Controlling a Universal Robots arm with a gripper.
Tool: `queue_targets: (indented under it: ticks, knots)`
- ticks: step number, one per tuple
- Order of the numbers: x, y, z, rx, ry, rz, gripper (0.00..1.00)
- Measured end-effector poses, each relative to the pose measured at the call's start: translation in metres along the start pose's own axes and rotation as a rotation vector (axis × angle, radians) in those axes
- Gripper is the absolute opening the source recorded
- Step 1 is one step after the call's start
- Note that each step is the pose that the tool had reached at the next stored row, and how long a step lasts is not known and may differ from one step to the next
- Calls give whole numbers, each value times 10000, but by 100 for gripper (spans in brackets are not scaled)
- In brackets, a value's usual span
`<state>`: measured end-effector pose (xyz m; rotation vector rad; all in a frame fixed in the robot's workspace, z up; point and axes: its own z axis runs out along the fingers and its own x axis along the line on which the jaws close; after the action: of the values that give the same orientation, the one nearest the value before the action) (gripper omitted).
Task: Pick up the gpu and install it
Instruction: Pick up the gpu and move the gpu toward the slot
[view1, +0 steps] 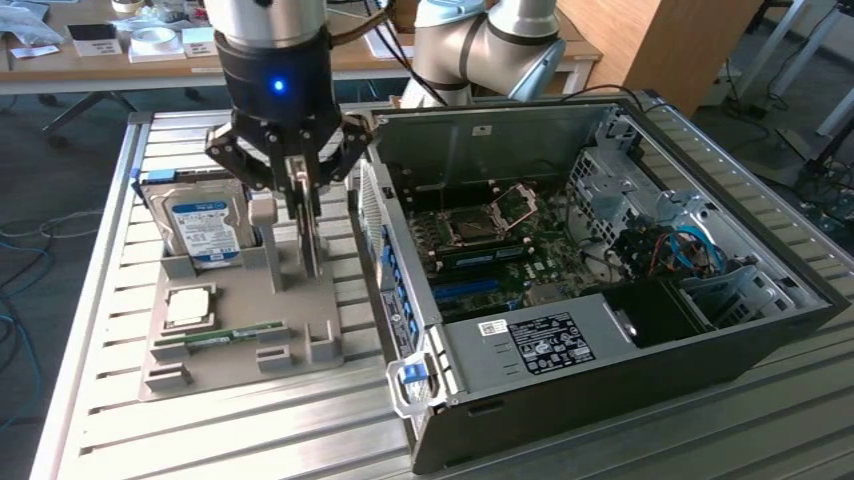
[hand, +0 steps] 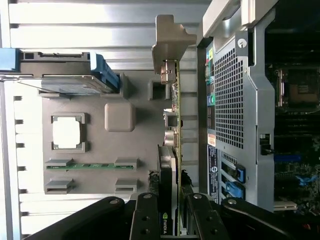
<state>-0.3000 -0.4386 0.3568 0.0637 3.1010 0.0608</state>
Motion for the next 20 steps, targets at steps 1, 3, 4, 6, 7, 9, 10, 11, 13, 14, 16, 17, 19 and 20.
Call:
queue_targets:
  ticks: [1,3,4,6,7,9,10,11,13,14,16,17,19,20]
  knots:
    - [-1,1,-21,0,-5,1,27]
    - [-2,2,-54,-1,-20,-1,27]
    - [-3,3,-73,-1,-26,-1,27]
    - [-4,5,-120,0,-32,-1,27]
    - [-5,6,-143,-2,-35,-1,27]
    - [-7,7,-183,-1,-38,-1,27]
    - [-8,8,-205,-2,-39,-1,27]
    - [-8,9,-223,-1,-39,-1,27]
    - [-10,11,-262,-2,-40,-1,27]
    - [-11,12,-287,0,-39,-1,27]
    - [-12,13,-333,-1,-40,-1,27]
    - [-13,15,-358,-1,-40,-1,27]
    - [-15,17,-412,-1,-40,-1,27]
    - [-17,18,-438,0,-39,-1,27]
